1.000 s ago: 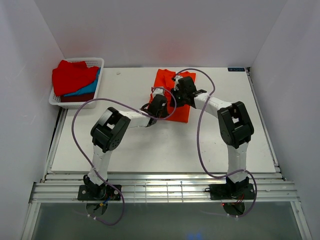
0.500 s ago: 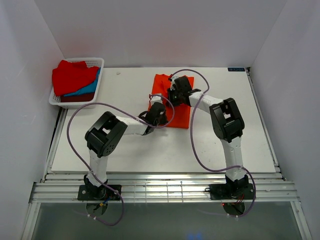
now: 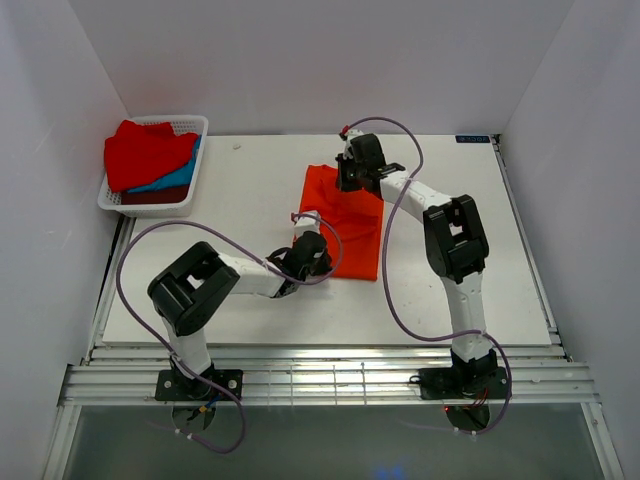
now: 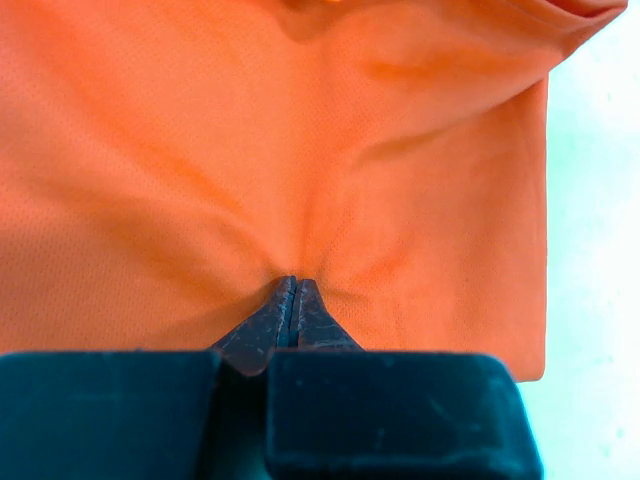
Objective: Fold and stack the t-shirts
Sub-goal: Fold the tshirt
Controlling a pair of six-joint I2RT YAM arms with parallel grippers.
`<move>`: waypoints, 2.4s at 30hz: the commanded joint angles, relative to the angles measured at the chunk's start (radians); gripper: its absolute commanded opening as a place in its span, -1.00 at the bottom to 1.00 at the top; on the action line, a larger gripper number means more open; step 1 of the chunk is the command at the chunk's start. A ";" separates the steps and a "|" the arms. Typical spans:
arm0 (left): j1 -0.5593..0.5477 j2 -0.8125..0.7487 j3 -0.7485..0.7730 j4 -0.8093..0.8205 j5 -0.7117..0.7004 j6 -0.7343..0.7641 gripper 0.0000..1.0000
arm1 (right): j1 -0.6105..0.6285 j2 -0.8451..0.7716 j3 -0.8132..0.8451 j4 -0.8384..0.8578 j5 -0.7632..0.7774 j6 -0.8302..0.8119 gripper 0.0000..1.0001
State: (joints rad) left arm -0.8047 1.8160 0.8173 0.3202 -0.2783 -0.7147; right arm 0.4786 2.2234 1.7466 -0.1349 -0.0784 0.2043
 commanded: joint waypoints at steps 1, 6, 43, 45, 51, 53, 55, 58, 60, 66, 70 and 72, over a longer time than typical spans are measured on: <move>-0.043 -0.018 -0.067 -0.118 0.005 -0.028 -1.00 | -0.011 -0.048 0.054 0.008 0.049 -0.035 -0.85; -0.074 -0.032 -0.063 -0.122 -0.009 -0.023 -1.00 | 0.001 -0.152 -0.049 0.000 -0.014 -0.040 -0.85; -0.111 -0.109 -0.095 -0.184 -0.068 -0.052 -1.00 | 0.089 -0.097 -0.273 0.069 -0.078 0.009 -0.85; -0.111 -0.116 -0.107 -0.184 -0.070 -0.057 -1.00 | 0.075 -0.076 -0.231 0.045 -0.067 0.004 -0.85; -0.113 -0.130 -0.122 -0.187 -0.079 -0.062 -1.00 | 0.035 0.007 -0.062 -0.023 -0.015 -0.031 -0.85; -0.113 -0.130 -0.125 -0.188 -0.082 -0.065 -1.00 | 0.022 0.010 -0.029 -0.028 0.000 -0.049 -0.85; -0.113 -0.127 -0.129 -0.190 -0.084 -0.065 -1.00 | 0.015 0.004 -0.009 -0.028 0.020 -0.062 -0.85; -0.117 -0.130 -0.118 -0.184 -0.084 -0.046 -1.00 | 0.006 -0.043 0.004 -0.028 0.035 -0.085 -0.84; -0.120 -0.141 -0.084 -0.184 -0.090 -0.008 -1.00 | 0.006 -0.130 -0.042 -0.013 0.045 -0.101 -0.85; -0.129 -0.213 0.095 -0.219 -0.151 0.142 -1.00 | 0.014 -0.475 -0.291 0.069 0.138 -0.123 -0.67; -0.134 -0.283 0.172 -0.262 -0.229 0.207 -1.00 | 0.020 -0.652 -0.451 0.025 0.180 -0.111 -0.50; -0.134 -0.319 0.192 -0.314 -0.306 0.212 -0.86 | 0.025 -0.729 -0.498 -0.015 0.189 -0.100 -0.29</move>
State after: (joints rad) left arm -0.9340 1.6058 0.9554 0.0784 -0.4503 -0.5678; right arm 0.4965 1.5738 1.3258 -0.1196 0.0597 0.1013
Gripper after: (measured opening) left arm 0.029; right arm 0.317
